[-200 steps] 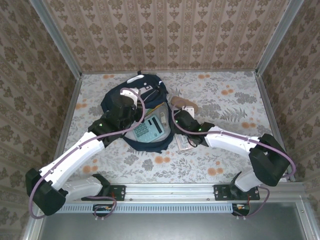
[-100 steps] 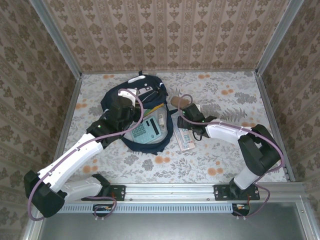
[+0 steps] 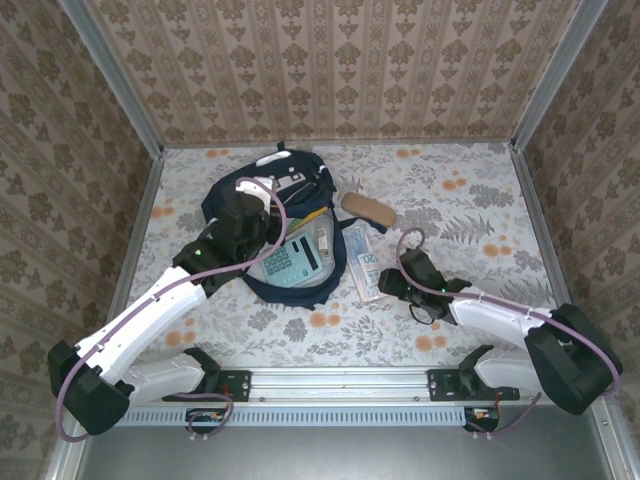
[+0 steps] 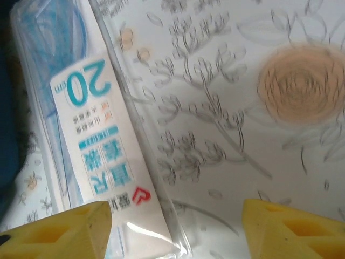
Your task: Pack the student bag
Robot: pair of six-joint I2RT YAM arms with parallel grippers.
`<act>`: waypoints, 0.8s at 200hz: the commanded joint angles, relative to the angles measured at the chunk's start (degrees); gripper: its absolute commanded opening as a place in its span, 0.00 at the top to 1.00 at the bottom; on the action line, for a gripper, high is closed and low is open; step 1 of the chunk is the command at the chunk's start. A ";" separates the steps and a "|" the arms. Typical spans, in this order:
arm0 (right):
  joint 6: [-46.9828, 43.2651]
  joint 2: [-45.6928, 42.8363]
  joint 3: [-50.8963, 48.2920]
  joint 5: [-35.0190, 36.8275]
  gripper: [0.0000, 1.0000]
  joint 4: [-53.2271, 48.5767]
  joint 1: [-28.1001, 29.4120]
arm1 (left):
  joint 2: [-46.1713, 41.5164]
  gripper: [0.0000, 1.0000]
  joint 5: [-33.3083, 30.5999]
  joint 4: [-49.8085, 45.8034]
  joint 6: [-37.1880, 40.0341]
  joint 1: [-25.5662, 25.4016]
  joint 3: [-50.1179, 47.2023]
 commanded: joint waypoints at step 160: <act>29.18 -10.69 -10.43 -1.84 0.48 8.46 7.11 | -1.36 1.00 -0.99 2.16 -1.13 0.52 0.01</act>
